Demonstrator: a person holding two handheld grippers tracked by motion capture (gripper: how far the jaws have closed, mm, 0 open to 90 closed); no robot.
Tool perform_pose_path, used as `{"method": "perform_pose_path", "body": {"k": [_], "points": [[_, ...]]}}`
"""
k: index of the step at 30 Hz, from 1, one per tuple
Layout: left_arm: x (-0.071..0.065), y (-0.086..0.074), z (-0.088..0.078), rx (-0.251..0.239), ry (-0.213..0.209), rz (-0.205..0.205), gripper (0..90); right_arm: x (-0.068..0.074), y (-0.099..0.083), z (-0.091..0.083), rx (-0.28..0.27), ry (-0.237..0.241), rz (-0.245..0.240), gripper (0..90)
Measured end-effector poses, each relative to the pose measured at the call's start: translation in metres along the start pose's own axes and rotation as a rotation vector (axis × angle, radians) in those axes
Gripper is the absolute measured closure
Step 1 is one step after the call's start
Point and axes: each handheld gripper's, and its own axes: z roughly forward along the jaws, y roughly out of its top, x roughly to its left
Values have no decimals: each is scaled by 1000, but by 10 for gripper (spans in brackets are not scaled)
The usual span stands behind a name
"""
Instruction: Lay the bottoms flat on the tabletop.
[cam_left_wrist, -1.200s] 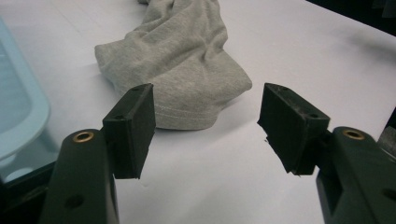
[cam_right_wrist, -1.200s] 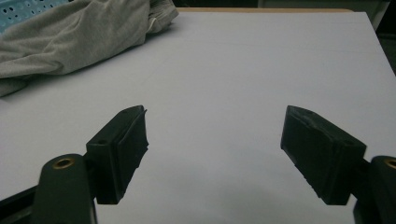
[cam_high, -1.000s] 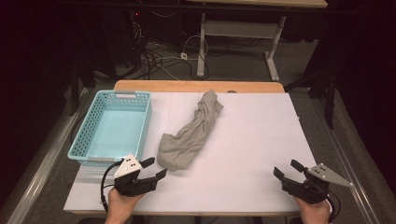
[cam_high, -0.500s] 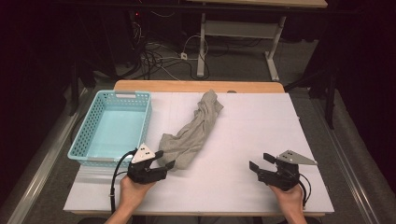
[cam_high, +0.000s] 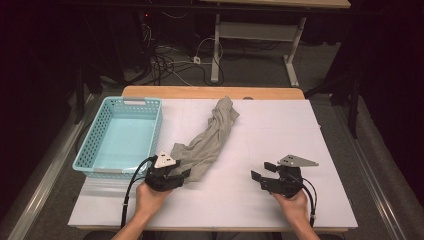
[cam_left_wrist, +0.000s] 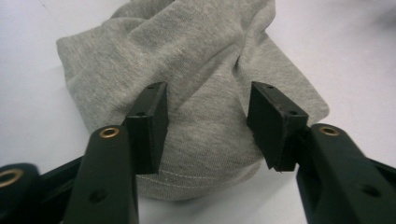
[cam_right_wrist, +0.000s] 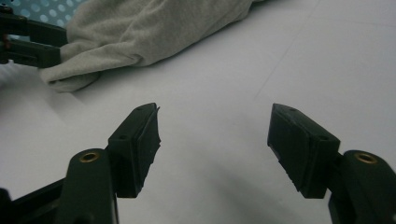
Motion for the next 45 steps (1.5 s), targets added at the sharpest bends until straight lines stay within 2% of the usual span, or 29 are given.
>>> {"method": "perform_pose_path", "body": {"k": [3, 7, 8, 13, 18, 21, 25, 28, 30, 33, 35, 39, 43, 45], "points": [[0, 0, 5, 32, -10, -6, 598, 2, 1, 4, 23, 25, 17, 358], [1, 1, 5, 53, -38, 0, 774, 6, 2, 8, 46, 32, -1, 420], [1, 2, 5, 56, -46, -3, 794, 7, 2, 9, 55, 37, -5, 440], [-5, 6, 0, 43, -120, -6, 819, 10, 2, 18, 94, 58, -25, 507], [-29, 11, -2, 13, -220, 24, 819, 15, 4, 20, 95, 86, -32, 538], [-46, 13, 2, 24, -245, 74, 817, 19, 4, 23, 108, 101, -32, 546], [-53, 14, 7, 33, -263, 87, 805, 24, 6, 30, 126, 117, -27, 548], [-52, 16, 2, -6, -259, 67, 697, 29, 8, 36, 138, 135, -25, 545], [-51, 18, -7, -44, -236, 55, 630, 32, 10, 41, 149, 157, -29, 535], [-45, 19, -18, -84, -156, 57, 551, 40, 12, 46, 161, 179, -44, 524], [-38, 19, -20, -94, -106, 45, 502, 45, 13, 50, 169, 184, -55, 515], [-21, 17, -17, -72, -18, 18, 439, 51, 13, 59, 197, 179, -68, 499], [-6, 13, -10, -39, -10, -35, 423, 53, 13, 66, 221, 173, -82, 493], [-3, 12, -5, -21, -11, -47, 420, 55, 11, 70, 244, 181, -91, 548]]}}
